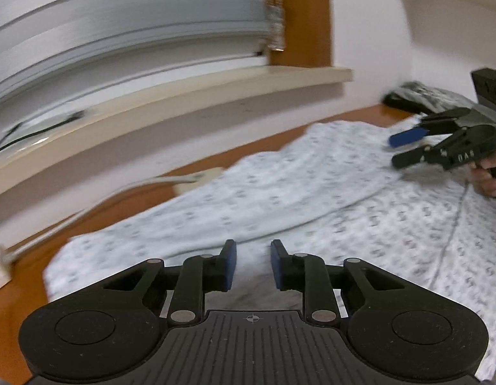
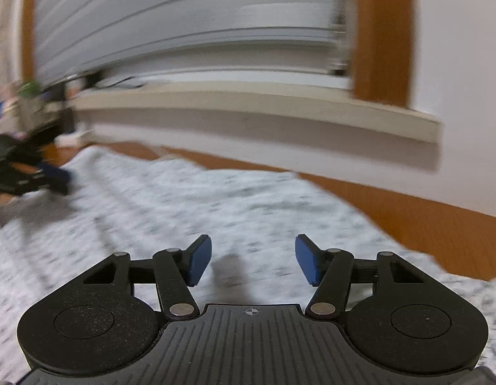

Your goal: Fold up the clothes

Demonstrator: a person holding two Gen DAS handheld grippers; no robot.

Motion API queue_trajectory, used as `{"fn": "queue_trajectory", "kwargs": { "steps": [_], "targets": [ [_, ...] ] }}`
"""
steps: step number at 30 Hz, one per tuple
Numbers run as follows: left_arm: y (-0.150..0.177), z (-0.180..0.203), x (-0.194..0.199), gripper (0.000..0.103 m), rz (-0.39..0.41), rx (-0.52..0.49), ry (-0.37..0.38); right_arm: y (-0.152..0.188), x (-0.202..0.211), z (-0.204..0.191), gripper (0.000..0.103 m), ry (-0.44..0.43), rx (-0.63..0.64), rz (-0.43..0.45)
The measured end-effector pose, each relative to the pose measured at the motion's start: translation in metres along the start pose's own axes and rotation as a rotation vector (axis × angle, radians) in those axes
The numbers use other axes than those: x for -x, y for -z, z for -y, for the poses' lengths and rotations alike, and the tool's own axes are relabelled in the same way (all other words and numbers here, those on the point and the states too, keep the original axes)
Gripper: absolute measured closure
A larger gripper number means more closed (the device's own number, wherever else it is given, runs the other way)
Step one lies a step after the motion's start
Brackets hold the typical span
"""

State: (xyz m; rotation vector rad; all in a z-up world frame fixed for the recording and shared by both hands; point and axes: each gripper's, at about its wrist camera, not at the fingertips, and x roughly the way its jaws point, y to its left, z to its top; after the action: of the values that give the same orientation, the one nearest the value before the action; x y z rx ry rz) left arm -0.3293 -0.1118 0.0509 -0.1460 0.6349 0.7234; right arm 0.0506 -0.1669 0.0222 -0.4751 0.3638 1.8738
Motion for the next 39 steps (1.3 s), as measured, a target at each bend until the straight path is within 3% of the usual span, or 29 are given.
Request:
{"fn": "queue_trajectory", "kwargs": {
  "steps": [3,7,8,9,10,11,12,17,22,25,27,28,32,34,36,39],
  "targets": [
    [-0.003,0.017,-0.010,0.077,-0.007,-0.046,0.006,-0.001,-0.004,-0.023,0.045,-0.063,0.087,-0.046],
    [-0.008,0.026,-0.020,0.077,-0.006,-0.081,-0.007,-0.003,-0.022,-0.038,0.048,-0.054,0.173,-0.096],
    [-0.009,0.028,-0.021,0.077,-0.008,-0.087,-0.003,-0.005,-0.025,-0.035,0.056,-0.062,0.161,-0.101],
    [-0.009,0.029,-0.022,0.077,-0.009,-0.097,0.000,-0.009,-0.027,-0.030,0.074,-0.078,0.135,-0.104],
    [-0.009,0.032,-0.021,0.077,-0.004,-0.112,0.005,-0.012,-0.028,-0.026,0.086,-0.092,0.109,-0.101],
    [-0.009,0.034,-0.020,0.077,0.002,-0.125,0.010,-0.016,-0.026,-0.024,0.095,-0.106,0.083,-0.087],
    [-0.009,0.035,-0.019,0.077,0.012,-0.131,0.024,-0.021,-0.024,-0.022,0.096,-0.111,0.060,-0.068],
    [-0.015,0.043,-0.026,0.077,0.012,-0.144,0.032,-0.039,-0.009,-0.011,0.099,-0.134,-0.030,0.028],
    [-0.016,0.041,-0.032,0.077,0.012,-0.130,0.048,-0.044,-0.013,-0.006,0.100,-0.093,-0.033,0.026],
    [-0.016,0.039,-0.032,0.077,0.013,-0.118,0.059,-0.035,-0.013,-0.012,0.093,-0.135,0.010,-0.013],
    [-0.016,0.037,-0.032,0.083,0.013,-0.111,0.067,-0.025,-0.015,-0.019,0.085,-0.150,0.044,-0.050],
    [-0.016,0.037,-0.032,0.099,0.014,-0.107,0.070,-0.020,-0.016,-0.023,0.085,-0.150,0.062,-0.068],
    [-0.015,0.034,-0.032,0.102,0.017,-0.092,0.085,-0.019,-0.010,-0.016,0.085,-0.119,0.050,-0.051],
    [-0.018,0.033,-0.015,0.102,0.042,-0.082,0.095,-0.021,-0.006,-0.011,0.087,-0.100,0.036,-0.033],
    [-0.020,0.033,0.005,0.102,0.062,-0.074,0.108,-0.023,-0.001,-0.006,0.096,-0.081,0.021,-0.016],
    [-0.018,0.038,0.030,0.102,0.055,-0.082,0.134,-0.025,0.005,0.002,0.096,-0.052,-0.001,0.011]
  ]
}}
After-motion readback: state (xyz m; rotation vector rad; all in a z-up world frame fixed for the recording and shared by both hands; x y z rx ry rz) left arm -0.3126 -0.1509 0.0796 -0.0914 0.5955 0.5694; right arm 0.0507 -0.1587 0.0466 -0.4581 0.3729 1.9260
